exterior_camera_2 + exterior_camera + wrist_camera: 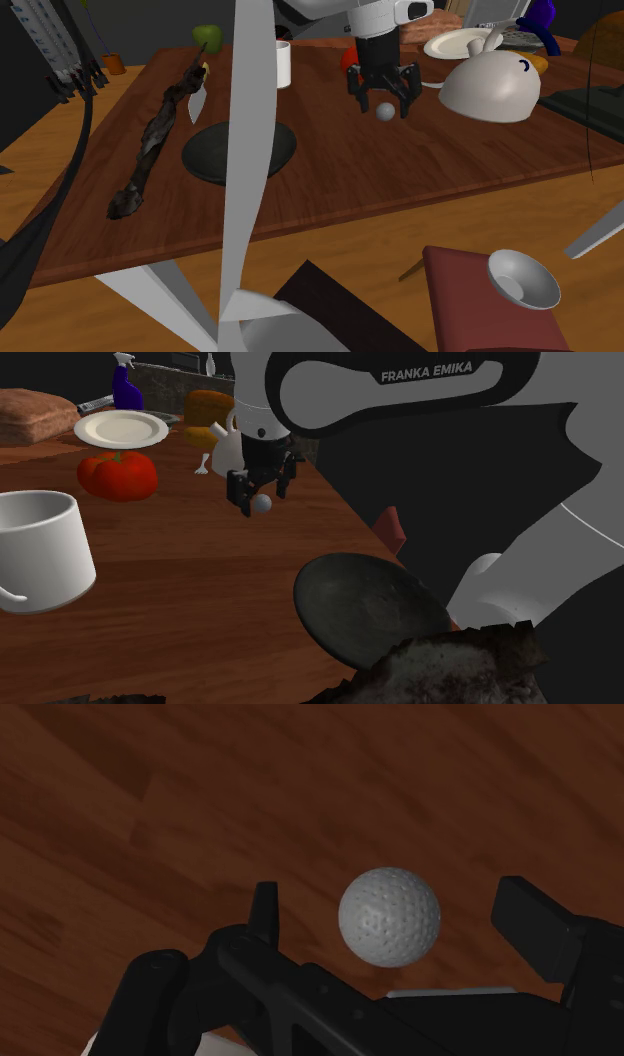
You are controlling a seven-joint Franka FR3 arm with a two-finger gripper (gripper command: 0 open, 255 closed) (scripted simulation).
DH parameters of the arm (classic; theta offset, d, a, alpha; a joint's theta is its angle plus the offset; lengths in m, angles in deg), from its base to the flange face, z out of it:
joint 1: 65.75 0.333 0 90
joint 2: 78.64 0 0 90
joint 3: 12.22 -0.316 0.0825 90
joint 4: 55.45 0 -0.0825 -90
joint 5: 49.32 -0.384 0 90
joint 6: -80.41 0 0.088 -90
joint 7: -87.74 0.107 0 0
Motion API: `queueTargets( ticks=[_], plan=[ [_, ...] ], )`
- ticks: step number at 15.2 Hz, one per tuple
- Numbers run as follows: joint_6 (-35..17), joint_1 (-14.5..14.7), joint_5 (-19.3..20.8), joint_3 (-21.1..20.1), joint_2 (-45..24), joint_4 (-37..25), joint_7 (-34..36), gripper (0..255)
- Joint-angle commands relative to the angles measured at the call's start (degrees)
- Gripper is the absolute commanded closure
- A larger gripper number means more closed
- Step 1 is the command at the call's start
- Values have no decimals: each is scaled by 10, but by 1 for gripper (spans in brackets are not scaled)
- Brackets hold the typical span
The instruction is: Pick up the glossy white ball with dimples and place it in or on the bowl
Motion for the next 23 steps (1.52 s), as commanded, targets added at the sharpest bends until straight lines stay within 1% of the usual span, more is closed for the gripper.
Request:
queueTargets(
  ticks=[1, 2, 11, 23],
  plan=[
    [0, 0, 0, 0, 0, 0, 0, 0],
    [0, 0, 0, 0, 0, 0, 0, 255],
    [0, 0, 0, 0, 0, 0, 0, 255],
    [90, -4, 2, 2, -8, -99, -17, 255]
  ],
)
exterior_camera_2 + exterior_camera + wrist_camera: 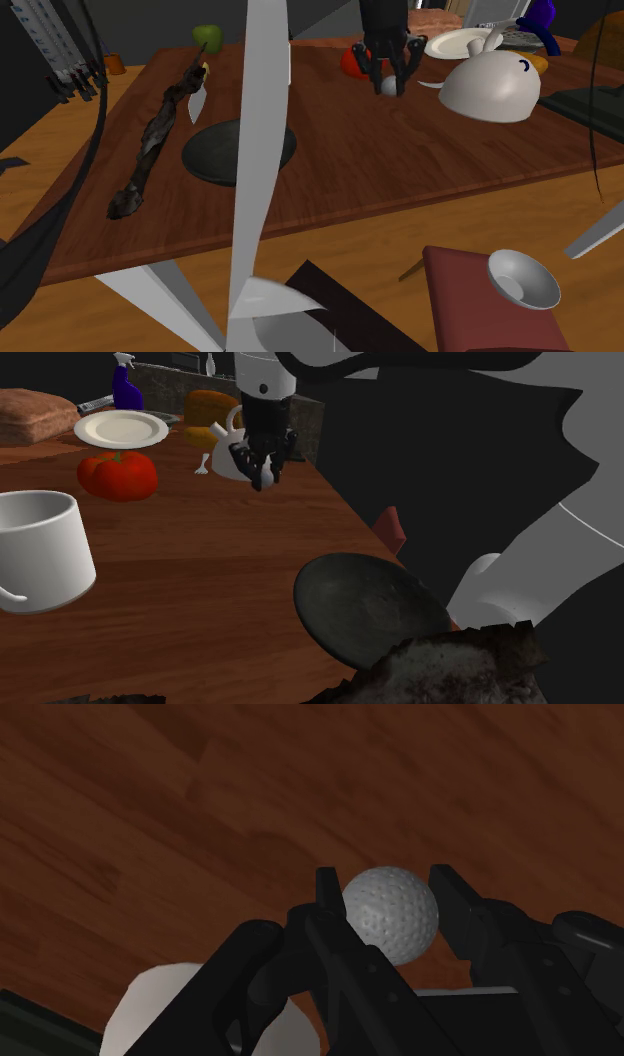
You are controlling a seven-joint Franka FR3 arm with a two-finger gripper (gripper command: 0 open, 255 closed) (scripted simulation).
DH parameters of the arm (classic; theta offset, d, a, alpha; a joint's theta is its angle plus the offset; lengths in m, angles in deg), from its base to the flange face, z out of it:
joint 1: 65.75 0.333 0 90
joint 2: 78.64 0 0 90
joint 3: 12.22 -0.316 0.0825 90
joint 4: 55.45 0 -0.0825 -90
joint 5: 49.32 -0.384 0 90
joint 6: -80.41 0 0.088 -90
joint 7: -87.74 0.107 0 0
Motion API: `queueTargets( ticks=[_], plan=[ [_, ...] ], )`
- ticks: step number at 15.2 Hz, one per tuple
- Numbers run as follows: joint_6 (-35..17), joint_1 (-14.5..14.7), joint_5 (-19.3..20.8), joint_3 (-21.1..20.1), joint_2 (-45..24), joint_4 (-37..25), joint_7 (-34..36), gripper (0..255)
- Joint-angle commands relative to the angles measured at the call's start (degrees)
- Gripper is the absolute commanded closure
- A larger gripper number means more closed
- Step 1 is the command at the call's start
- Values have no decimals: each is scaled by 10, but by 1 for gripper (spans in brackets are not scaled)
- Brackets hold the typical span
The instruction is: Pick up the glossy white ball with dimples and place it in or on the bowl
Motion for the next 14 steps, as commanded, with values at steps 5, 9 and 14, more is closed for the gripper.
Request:
queueTargets(
  ticks=[5, 9, 14],
  plan=[
    [47, -3, 4, -1, -11, -58, -7, 255],
    [79, -4, 8, -4, -21, -99, -10, 255],
    [100, 4, -5, -8, 6, -94, -3, 255]
  ],
)
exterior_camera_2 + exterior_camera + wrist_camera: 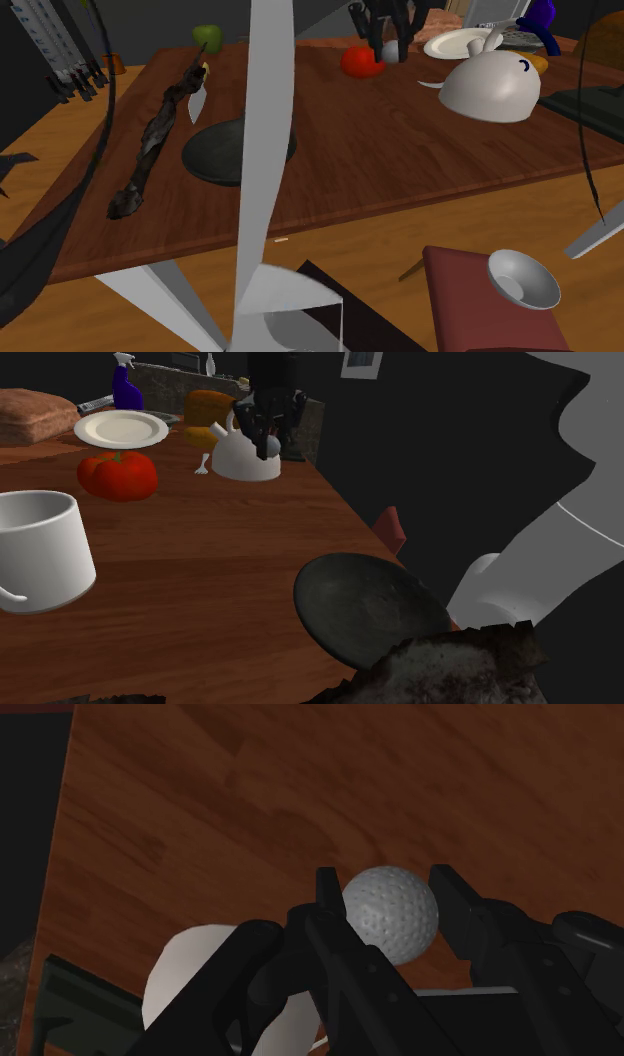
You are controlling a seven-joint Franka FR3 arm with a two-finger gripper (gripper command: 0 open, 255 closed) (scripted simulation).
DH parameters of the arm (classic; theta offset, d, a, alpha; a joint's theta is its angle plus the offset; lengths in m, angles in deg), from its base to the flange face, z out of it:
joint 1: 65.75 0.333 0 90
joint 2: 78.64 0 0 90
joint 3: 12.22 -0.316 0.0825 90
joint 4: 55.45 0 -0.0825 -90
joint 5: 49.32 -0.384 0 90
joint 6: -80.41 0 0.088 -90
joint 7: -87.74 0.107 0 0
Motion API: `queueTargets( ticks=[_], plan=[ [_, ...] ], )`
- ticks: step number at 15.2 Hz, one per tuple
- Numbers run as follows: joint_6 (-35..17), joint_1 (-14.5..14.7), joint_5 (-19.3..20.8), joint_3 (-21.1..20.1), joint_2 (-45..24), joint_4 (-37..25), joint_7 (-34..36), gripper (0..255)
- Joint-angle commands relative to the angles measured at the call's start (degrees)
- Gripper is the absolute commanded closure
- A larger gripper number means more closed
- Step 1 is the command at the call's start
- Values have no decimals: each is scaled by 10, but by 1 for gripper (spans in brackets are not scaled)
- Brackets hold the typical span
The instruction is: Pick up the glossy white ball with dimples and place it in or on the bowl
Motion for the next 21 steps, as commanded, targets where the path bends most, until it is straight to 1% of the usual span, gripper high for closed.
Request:
queueTargets(
  ticks=[1, 6, 11, 16, 21],
  plan=[
    [3, 8, -14, -3, 30, 26, 8, 255],
    [25, 35, -51, -13, 104, 75, 35, 255],
    [57, 63, -87, -30, 167, 105, 68, 255],
    [94, 90, -124, -54, 218, 118, 109, 255],
    [134, 114, -162, -84, 256, 113, 157, 255]
  ],
)
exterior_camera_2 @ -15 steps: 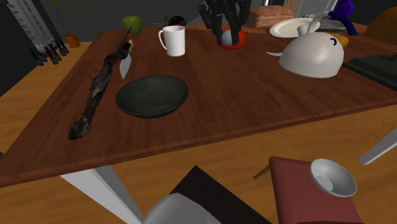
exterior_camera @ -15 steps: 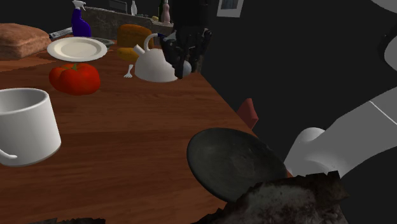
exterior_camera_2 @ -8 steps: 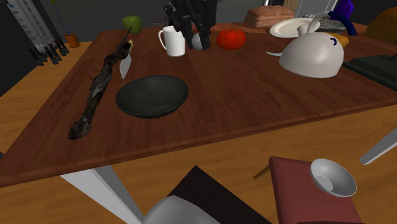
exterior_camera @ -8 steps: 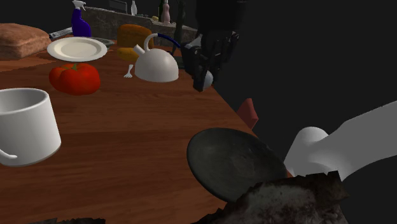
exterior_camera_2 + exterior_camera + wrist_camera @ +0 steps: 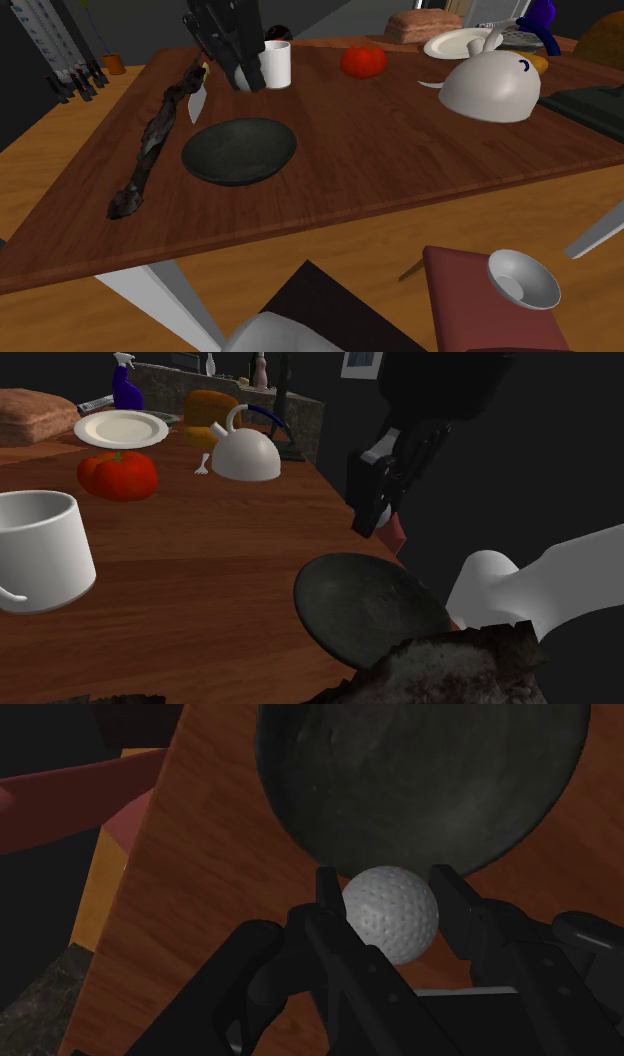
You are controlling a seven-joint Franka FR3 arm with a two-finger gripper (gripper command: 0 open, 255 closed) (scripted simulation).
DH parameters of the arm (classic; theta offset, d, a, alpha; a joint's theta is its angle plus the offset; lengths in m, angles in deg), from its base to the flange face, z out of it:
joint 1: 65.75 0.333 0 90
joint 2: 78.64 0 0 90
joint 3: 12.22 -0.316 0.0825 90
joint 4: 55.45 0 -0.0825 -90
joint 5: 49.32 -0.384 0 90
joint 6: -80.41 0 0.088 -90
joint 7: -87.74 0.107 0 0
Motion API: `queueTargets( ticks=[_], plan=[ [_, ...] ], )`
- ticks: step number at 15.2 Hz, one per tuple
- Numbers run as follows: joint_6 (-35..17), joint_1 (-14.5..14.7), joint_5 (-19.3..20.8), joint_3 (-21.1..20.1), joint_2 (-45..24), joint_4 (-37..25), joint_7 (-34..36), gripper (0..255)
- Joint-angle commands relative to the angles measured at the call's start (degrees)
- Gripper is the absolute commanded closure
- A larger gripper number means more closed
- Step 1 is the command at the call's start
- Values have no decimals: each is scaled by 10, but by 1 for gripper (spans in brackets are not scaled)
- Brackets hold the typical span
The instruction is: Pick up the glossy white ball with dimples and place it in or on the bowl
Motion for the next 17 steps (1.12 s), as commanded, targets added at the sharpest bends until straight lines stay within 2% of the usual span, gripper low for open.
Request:
queueTargets(
  ticks=[1, 14, 17],
  plan=[
    [18, 13, -21, -13, 23, 3, 24, 255],
    [-72, 37, -49, -26, 68, 137, 29, 255],
    [-72, 37, -49, -26, 68, 137, 29, 255]
  ],
)
